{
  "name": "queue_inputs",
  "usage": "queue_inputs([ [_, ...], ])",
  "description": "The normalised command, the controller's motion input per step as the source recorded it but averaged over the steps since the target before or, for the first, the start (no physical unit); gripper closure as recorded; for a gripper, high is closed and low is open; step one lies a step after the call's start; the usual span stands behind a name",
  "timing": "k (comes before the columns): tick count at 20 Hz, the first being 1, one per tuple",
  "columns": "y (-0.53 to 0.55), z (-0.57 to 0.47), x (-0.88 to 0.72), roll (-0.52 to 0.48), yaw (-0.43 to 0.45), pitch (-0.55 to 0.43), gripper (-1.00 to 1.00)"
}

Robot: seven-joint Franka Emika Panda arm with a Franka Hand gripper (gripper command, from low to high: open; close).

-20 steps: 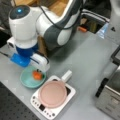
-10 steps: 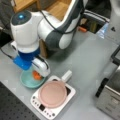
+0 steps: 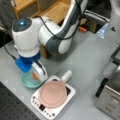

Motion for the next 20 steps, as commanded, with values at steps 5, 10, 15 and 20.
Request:
queue_inputs([
  [5,-0.02,0.02,0.03,-0.105,-0.156,0.111,-1.00],
  [10,0.08,0.13,-0.02,-0.098,-0.216,0.137,-1.00],
  [15,0.21,0.03,0.02,-0.047,-0.215,0.097,-1.00],
  [20,0.11,-0.07,0.03,-0.035,-0.164,0.055,-1.00],
])
